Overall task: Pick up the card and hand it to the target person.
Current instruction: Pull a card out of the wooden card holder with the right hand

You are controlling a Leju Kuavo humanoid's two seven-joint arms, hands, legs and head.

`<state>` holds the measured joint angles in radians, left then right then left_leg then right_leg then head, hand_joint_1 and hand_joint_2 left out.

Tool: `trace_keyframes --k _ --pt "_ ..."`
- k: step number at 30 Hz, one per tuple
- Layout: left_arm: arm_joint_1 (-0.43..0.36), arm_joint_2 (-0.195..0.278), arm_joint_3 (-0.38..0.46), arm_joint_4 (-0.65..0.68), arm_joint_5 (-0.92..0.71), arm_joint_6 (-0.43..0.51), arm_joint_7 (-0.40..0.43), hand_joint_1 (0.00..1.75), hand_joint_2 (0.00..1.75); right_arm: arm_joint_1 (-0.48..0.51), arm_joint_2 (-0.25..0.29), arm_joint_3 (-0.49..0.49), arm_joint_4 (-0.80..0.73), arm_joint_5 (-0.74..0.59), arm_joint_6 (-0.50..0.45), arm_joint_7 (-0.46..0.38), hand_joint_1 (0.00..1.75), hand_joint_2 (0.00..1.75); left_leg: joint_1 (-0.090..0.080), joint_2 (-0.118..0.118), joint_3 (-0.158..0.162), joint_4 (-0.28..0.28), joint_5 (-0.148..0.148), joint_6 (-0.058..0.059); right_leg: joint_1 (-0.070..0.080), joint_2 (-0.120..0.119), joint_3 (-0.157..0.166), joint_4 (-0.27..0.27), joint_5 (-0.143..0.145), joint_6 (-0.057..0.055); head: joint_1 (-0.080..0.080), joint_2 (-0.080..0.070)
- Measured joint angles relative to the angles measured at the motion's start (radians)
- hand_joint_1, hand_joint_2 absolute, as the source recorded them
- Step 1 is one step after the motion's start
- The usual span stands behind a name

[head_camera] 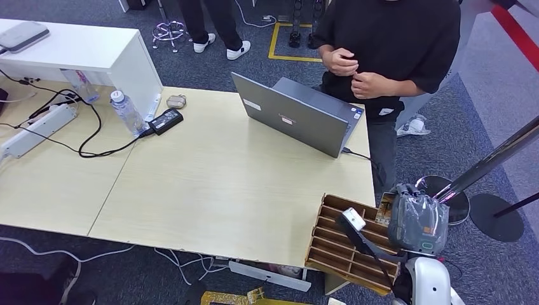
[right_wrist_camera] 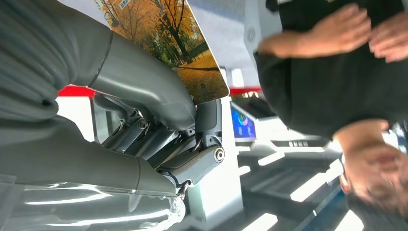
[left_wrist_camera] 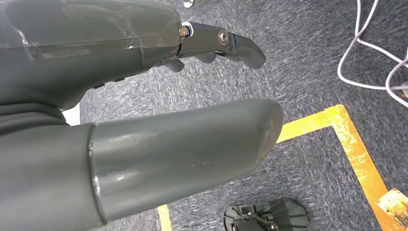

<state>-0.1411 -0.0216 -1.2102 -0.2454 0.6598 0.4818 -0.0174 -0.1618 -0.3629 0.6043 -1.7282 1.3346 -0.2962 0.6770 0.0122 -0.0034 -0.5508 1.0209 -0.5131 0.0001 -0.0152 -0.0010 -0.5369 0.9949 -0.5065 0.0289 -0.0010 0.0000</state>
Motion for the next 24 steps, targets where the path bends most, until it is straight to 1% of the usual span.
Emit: trace_keyframes --k 8,13,19,24 --pt "-0.012 -0.001 -0.016 0.000 -0.016 -0.010 0.011 0.00 0.00 -0.083 -0.027 -0.013 -0.033 0.018 0.051 -0.016 1.68 1.75 0.000 0.000 0.000 0.000 0.000 0.000 0.000 0.000 0.000 0.000 0.000 0.000 0.000 0.000" --pt "-0.018 -0.006 -0.024 0.000 -0.024 -0.018 0.015 0.00 0.00 -0.129 -0.041 -0.024 -0.037 0.019 0.068 -0.022 1.67 1.75 0.000 0.000 0.000 0.000 0.000 0.000 0.000 0.000 0.000 0.000 0.000 0.000 0.000 0.000" --pt "-0.027 -0.008 -0.033 0.000 -0.034 -0.022 0.018 0.00 0.00 -0.170 -0.053 -0.025 -0.036 0.018 0.052 -0.033 1.65 1.75 0.000 0.000 0.000 0.000 0.000 0.000 0.000 0.000 0.000 0.000 0.000 0.000 0.000 0.000" --pt "-0.033 -0.009 -0.041 0.000 -0.038 -0.024 0.025 0.00 0.00 -0.191 -0.056 -0.025 -0.024 0.006 0.010 -0.042 1.64 1.75 0.000 0.000 0.000 0.000 0.000 0.000 0.000 0.000 0.000 0.000 0.000 0.000 0.000 0.000"
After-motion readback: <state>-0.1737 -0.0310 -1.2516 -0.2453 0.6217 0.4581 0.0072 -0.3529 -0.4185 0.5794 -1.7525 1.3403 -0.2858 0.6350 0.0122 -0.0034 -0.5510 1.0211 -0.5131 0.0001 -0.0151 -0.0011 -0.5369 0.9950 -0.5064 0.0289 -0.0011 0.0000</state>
